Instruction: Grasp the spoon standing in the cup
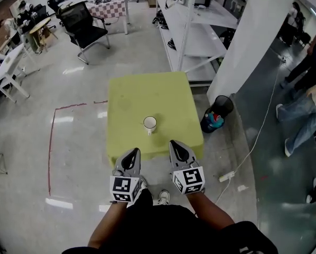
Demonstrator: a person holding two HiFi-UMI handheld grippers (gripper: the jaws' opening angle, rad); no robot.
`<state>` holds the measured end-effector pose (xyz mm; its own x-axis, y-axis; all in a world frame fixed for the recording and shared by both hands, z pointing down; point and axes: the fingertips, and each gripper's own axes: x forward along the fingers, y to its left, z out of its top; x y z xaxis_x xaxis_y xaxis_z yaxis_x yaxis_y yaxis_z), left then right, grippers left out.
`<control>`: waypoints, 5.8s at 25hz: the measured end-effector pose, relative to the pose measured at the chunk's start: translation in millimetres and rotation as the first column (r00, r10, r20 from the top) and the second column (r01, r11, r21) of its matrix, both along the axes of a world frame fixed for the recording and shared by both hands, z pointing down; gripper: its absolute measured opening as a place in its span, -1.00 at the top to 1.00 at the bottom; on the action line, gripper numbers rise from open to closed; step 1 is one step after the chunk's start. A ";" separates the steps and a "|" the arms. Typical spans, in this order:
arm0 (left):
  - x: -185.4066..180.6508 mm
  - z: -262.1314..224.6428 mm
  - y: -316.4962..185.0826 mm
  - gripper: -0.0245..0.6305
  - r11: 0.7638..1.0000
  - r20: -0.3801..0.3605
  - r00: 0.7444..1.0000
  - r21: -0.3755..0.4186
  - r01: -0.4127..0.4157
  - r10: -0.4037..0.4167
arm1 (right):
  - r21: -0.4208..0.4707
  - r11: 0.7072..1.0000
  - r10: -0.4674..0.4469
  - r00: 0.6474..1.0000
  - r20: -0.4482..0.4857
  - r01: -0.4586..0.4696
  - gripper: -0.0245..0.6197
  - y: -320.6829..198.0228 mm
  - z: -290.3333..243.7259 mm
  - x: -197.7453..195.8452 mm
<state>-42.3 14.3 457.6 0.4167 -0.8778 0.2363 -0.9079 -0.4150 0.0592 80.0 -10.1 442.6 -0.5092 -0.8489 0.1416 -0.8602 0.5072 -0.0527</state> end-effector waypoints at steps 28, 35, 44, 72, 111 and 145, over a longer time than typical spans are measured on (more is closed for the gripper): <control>-36.3 37.1 -107.2 0.91 0.985 -0.054 0.987 -0.081 -0.154 0.149 | -0.048 0.997 0.054 0.992 -0.114 -0.060 0.90 -107.1 20.1 -71.3; -29.3 67.6 -122.3 0.91 0.985 -0.055 0.993 -0.134 -0.112 0.105 | -0.075 0.997 0.000 0.991 -0.133 -0.010 0.90 -121.8 42.5 -72.3; -22.6 117.0 -149.2 0.90 0.976 -0.128 0.992 -0.217 -0.009 -0.019 | -0.141 0.990 -0.030 0.992 -0.120 0.013 0.90 -143.4 85.9 -64.0; -11.1 205.6 -183.5 0.63 0.931 -0.137 0.977 -0.350 0.107 -0.163 | -0.260 0.962 -0.103 0.992 -0.068 0.082 0.90 -130.0 160.4 -56.6; -13.1 19.4 -167.7 0.89 0.998 -0.042 0.998 -0.050 0.034 -0.036 | -0.051 0.999 0.012 0.997 -0.073 -0.016 0.90 -148.2 30.6 -14.9; -7.9 -53.5 -167.1 0.89 0.994 -0.050 0.999 0.112 0.018 -0.012 | 0.131 0.991 0.050 0.996 -0.072 -0.040 0.90 -154.7 -50.4 1.0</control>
<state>-50.2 -152.8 404.1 0.4119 -0.9039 0.1155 -0.9112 -0.4079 0.0579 81.1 -164.8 392.2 -0.4619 -0.8845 0.0659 -0.8815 0.4660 0.0760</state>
